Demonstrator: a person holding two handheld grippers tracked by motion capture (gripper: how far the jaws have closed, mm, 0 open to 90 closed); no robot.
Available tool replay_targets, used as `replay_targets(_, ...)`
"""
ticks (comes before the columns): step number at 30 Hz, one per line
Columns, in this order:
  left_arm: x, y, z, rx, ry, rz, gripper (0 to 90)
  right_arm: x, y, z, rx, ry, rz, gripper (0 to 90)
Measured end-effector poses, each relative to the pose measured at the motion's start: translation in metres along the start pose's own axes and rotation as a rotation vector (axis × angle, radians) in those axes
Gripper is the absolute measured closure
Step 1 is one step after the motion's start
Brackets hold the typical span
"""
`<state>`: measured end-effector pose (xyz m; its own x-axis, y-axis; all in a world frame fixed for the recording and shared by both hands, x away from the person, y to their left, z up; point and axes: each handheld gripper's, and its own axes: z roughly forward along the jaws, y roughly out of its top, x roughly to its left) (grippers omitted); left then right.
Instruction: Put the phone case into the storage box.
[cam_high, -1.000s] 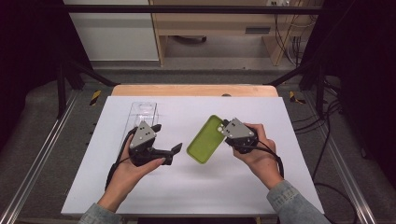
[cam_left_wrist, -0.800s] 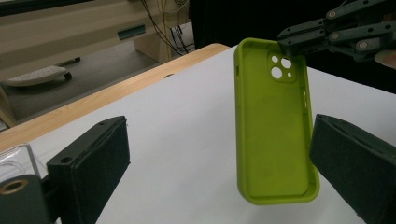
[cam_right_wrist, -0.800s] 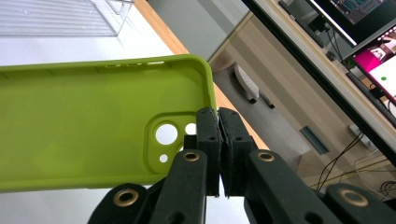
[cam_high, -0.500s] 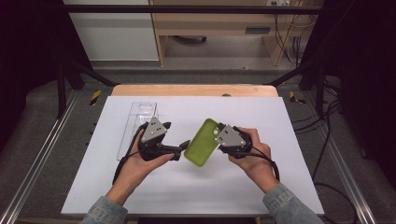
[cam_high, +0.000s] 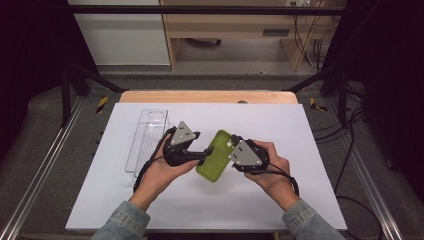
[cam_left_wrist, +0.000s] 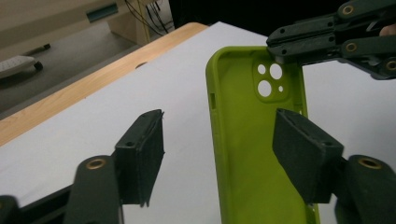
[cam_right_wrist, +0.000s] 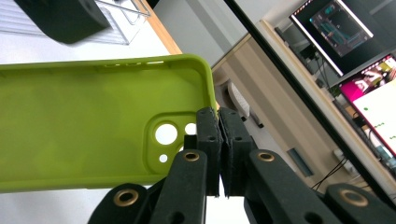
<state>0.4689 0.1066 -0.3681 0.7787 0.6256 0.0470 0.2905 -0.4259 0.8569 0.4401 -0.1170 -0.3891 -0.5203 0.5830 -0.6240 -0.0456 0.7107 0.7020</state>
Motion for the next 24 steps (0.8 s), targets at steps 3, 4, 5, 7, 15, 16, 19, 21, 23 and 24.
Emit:
replay_targets(3, -0.002, 0.002, 0.003, 0.023, -0.005, 0.008, 40.1, 0.003, 0.001, -0.001, -0.009, -0.002, -0.013, 88.1)
replay_targets(4, -0.002, 0.003, 0.004, 0.031, -0.005, 0.011, 41.4, 0.004, 0.002, -0.002, -0.010, -0.001, -0.016, 88.1)
replay_targets(5, -0.003, 0.003, 0.005, 0.034, -0.002, 0.011, 43.1, 0.005, 0.002, -0.002, -0.013, -0.004, -0.021, 88.1)
replay_targets(7, -0.003, 0.004, 0.007, 0.043, 0.000, 0.018, 45.6, 0.006, 0.002, -0.003, -0.016, -0.005, -0.026, 88.1)
replay_targets(15, -0.002, 0.004, 0.011, 0.061, 0.004, 0.009, 54.5, 0.012, 0.006, -0.005, -0.028, -0.009, -0.063, 88.1)
replay_targets(16, -0.002, 0.004, 0.012, 0.058, 0.004, 0.014, 57.8, 0.013, 0.008, -0.006, -0.029, -0.009, -0.074, 88.1)
replay_targets(19, -0.004, 0.005, 0.012, 0.057, -0.002, 0.021, 62.1, 0.014, 0.009, -0.006, -0.032, -0.010, -0.078, 88.1)
replay_targets(21, -0.004, 0.005, 0.012, 0.058, -0.002, 0.022, 63.6, 0.015, 0.010, -0.006, -0.036, -0.010, -0.081, 88.1)
replay_targets(23, -0.004, 0.005, 0.013, 0.063, -0.007, 0.020, 64.8, 0.015, 0.010, -0.006, -0.036, -0.012, -0.087, 88.1)
replay_targets(24, -0.004, 0.005, 0.013, 0.067, -0.009, 0.017, 65.5, 0.016, 0.010, -0.006, -0.036, -0.012, -0.090, 88.1)
